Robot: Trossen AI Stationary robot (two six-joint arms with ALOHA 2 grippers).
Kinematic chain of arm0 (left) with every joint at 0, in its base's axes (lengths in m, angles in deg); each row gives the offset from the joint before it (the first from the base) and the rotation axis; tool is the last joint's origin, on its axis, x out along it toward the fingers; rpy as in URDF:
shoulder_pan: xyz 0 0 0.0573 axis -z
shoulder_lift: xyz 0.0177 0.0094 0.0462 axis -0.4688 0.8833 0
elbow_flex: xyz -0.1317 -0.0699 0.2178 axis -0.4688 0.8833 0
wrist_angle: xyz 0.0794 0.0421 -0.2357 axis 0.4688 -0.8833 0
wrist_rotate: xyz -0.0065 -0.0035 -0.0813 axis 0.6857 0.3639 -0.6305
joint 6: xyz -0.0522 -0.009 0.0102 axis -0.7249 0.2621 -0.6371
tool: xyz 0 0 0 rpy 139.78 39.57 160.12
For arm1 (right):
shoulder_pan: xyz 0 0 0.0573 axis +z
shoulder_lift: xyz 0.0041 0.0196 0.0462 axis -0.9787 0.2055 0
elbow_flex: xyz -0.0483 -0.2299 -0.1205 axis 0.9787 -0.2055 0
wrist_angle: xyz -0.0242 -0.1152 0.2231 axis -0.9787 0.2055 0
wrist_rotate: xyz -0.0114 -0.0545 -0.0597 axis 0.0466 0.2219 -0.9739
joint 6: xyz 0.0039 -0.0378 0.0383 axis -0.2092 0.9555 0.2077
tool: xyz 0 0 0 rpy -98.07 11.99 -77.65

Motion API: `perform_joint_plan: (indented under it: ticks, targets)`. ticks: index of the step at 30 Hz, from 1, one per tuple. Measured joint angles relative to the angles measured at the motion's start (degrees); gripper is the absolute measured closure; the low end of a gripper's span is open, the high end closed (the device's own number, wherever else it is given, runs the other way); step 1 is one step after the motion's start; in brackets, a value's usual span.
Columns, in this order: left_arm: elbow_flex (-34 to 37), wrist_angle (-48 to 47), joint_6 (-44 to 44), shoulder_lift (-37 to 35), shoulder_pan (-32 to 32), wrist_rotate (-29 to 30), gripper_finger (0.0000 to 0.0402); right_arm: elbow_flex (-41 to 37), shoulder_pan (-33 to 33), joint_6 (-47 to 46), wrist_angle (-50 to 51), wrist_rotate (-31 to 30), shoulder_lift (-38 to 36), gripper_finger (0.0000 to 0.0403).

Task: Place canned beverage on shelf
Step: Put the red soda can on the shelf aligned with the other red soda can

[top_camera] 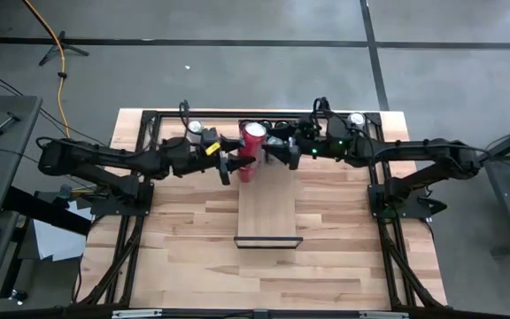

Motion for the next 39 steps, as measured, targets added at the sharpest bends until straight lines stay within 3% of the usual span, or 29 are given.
perform_joint_plan:
  ticks: [11,21,28,35,39]
  targets:
    - [-4.19,3.19,-1.06,6.12,-0.03,-2.43,0.0209,5.11,0.00,4.84,1.19,2.21,3.60,0.0032]
    - [-4.66,4.03,-0.61,6.07,-0.03,-2.45,0.0208,5.09,0.02,4.82,0.72,4.44,3.62,0.0040]
    - [-4.66,4.08,-1.51,6.05,0.04,-2.55,0.0185,5.04,0.00,4.86,0.72,4.11,3.62,0.0117]
    - [-4.66,3.66,0.07,5.94,-0.03,-2.56,0.0144,5.02,-0.23,6.11,0.72,4.22,3.59,0.0121]
    - [-4.77,-2.74,2.00,2.31,-1.04,-2.52,0.0126,4.87,-1.41,8.66,2.13,5.52,1.57,0.0121]
